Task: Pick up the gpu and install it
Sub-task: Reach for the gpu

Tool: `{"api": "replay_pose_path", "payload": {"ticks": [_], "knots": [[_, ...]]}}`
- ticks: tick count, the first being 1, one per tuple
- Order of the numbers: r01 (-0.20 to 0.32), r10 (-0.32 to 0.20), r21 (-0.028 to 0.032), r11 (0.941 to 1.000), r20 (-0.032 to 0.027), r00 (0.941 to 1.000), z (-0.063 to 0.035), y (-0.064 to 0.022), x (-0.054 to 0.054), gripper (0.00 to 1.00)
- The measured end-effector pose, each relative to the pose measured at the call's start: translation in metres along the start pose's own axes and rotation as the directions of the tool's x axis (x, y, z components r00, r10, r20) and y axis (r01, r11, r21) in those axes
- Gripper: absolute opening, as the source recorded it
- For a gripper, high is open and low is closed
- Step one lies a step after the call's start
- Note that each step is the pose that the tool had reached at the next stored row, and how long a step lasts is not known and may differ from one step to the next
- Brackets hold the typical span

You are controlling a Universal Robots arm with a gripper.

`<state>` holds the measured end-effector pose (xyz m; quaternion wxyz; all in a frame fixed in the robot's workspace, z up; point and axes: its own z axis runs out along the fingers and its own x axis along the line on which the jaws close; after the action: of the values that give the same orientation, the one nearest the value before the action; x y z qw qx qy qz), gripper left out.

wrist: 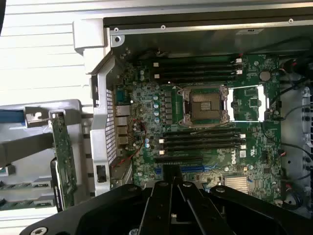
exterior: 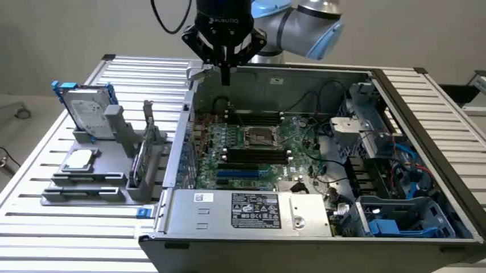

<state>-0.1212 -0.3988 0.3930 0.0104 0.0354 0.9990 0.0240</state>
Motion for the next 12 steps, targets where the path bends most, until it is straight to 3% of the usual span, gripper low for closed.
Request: {"api": "replay_pose_path", "payload": {"ticks": [12], "knots": [[0.000,0.000,0.0000,1.0000,-0.0001,1.0000,-0.0001,0.0000,0.0000,0.11]]}}
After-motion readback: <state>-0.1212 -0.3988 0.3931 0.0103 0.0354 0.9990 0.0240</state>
